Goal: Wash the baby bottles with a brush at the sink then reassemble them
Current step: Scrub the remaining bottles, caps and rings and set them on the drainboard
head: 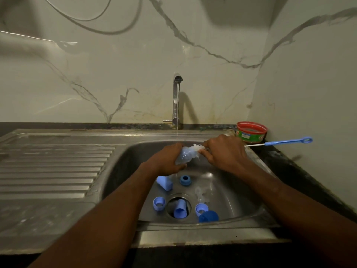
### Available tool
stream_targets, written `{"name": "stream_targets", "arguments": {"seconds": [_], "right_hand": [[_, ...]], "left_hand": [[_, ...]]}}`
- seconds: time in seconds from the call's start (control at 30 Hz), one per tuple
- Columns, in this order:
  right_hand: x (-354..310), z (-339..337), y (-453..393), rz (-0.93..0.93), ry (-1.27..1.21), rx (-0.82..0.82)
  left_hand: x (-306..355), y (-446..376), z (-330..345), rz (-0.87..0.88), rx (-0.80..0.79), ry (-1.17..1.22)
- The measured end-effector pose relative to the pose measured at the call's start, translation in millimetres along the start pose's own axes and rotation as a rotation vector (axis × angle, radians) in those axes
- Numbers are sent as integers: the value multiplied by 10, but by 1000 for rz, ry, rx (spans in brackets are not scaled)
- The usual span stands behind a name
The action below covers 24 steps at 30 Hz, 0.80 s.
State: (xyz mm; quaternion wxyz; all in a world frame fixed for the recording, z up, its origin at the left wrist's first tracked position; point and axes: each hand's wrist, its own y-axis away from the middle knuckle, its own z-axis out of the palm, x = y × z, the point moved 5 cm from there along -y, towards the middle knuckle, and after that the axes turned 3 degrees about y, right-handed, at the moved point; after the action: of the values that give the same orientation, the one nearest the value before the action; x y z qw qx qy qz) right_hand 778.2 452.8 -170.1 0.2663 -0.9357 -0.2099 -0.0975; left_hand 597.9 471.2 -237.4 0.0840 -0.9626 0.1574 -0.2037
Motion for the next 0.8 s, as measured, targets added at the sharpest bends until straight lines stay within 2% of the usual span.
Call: {"name": "stream_targets", "arguments": {"seconds": [0.17, 0.37, 0.47, 0.67, 0.73, 0.8], "right_hand": [[76, -32, -3, -53, 2, -187], [134, -163, -22, -67, 213, -236], [222, -133, 11, -13, 286, -257], [160, -4, 8, 19, 216, -322], [155, 30, 2, 19, 200, -336], [152, 60, 19, 13, 189, -350]], "left_hand": [[-134, 52, -56, -225, 21, -170], [-198, 148, -96, -406, -2, -415], [-319, 230, -79, -498, -104, -514], [-68, 177, -17, -503, -177, -931], [2, 129, -10, -475, -141, -957], [10, 93, -17, -435, -83, -863]]}}
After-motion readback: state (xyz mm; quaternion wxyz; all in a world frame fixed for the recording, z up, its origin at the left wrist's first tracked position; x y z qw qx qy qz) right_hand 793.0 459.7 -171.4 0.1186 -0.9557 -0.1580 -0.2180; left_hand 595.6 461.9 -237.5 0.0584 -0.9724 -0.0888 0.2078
